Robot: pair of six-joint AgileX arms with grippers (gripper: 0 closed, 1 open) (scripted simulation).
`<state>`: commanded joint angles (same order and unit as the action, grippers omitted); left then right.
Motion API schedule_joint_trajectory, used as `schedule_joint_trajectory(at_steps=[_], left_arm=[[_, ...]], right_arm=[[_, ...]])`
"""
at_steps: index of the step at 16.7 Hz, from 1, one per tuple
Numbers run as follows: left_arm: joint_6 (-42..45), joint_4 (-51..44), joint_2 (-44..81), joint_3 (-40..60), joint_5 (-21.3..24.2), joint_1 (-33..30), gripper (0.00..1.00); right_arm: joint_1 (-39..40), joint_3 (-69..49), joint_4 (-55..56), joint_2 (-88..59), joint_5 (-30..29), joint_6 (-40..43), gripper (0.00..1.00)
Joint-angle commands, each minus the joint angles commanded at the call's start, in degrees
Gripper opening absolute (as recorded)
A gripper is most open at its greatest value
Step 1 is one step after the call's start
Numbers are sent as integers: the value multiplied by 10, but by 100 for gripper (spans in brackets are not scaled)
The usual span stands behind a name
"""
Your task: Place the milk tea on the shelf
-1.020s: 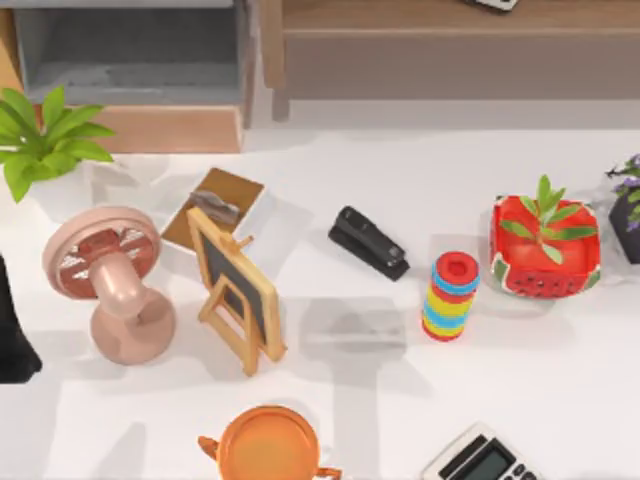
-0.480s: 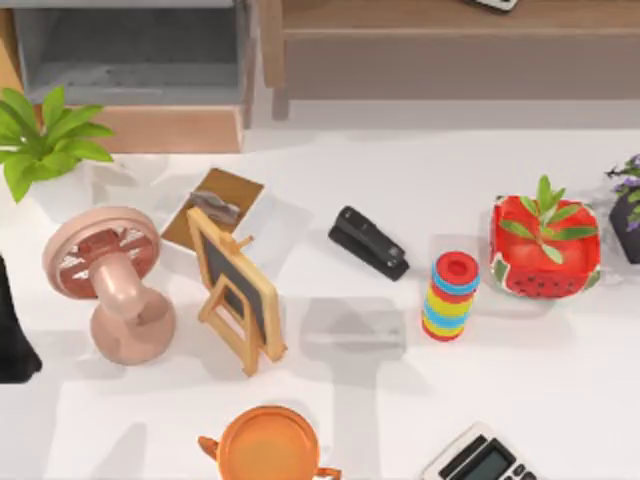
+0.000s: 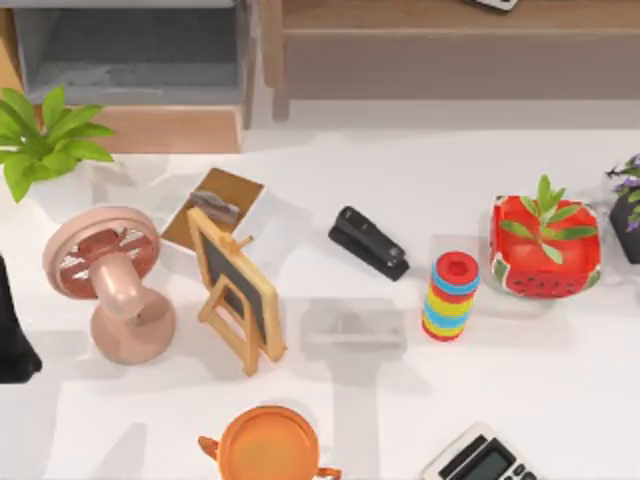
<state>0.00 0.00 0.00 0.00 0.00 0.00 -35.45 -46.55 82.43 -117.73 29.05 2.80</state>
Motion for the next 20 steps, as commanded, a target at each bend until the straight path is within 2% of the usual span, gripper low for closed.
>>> schedule_joint_trajectory(at_steps=[5,11,20], left_arm=[[0,0,0,0,0,0,100],[0,0,0,0,0,0,100],[0,0,0,0,0,0,100]], right_arm=[[20,-38,-75,58,-56,26,0],[82,-89,-235,125,-110,27,0],[187,-215,-461,147,-151,-12,0]])
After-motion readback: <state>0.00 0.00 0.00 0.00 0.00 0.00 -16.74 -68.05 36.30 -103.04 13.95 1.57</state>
